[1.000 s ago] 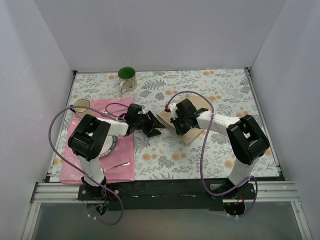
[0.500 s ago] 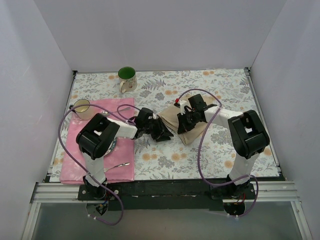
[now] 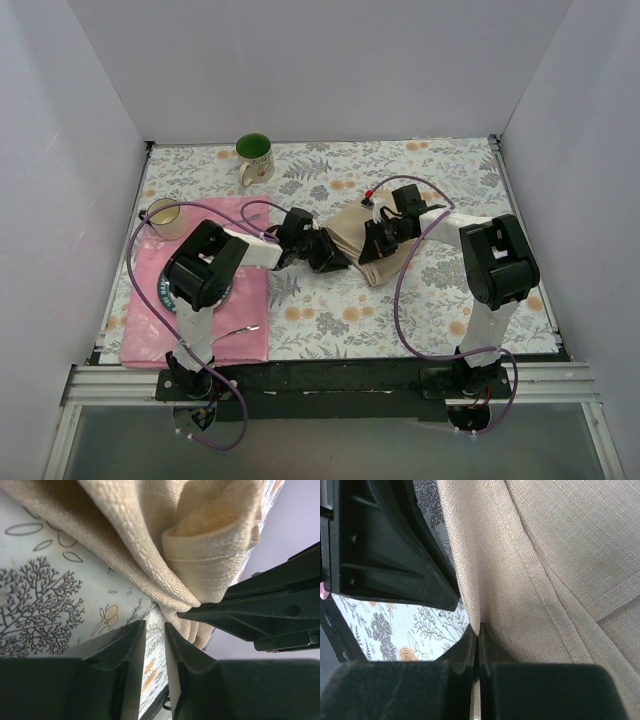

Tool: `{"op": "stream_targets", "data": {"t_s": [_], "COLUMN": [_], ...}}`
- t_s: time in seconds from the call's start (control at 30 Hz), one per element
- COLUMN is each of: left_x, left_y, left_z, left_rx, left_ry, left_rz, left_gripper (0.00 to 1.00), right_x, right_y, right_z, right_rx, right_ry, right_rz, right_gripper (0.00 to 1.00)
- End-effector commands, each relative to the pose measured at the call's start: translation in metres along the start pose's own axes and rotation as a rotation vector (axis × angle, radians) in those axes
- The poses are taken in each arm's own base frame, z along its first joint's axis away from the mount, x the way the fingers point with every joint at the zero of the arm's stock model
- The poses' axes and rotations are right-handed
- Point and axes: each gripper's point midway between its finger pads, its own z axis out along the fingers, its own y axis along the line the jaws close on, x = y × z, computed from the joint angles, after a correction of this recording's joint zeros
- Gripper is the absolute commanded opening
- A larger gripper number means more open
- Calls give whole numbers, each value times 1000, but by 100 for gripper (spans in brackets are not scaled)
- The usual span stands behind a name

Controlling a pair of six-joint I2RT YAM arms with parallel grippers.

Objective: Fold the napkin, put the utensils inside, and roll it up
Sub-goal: Roll the napkin with the utensil

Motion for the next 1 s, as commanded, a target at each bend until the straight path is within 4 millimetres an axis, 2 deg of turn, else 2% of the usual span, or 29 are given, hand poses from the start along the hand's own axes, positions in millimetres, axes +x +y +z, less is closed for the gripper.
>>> {"op": "stream_targets", "data": {"t_s": [0.0, 0.17, 0.43, 0.53, 0.67, 0.83, 0.93, 0.97], "left_x": [-13, -23, -27, -29, -29, -32, -32, -33], "left_y": [-6, -20, -26, -31, -35, -39, -41, -40], "left_z": [6, 9, 17, 15, 12, 14, 15, 15], "left_rx": [10, 33, 44, 54, 60, 67, 73, 73], "left_ry": [-48, -64, -49, -57, -58, -62, -61, -62], "left_rz": [28, 49, 48, 53, 62, 60, 61, 59], "left_gripper": [17, 17, 16, 16, 16, 16, 15, 15], "right_x": [-6, -4, -7, -9, -16, -32, -34, -33], "right_y": [2, 0, -1, 0, -2, 4, 6, 5], "right_z": [3, 4, 0, -3, -12, -27, -31, -33], "right_rx": [-45, -36, -16, 0, 51, 106, 142, 166], "right_ry": [-20, -17, -15, -15, -23, -45, -35, -28], "right_rz": [2, 4, -2, -7, -22, -61, -72, -82], "right_gripper": [1, 1, 4, 9, 22, 32, 45, 47]}}
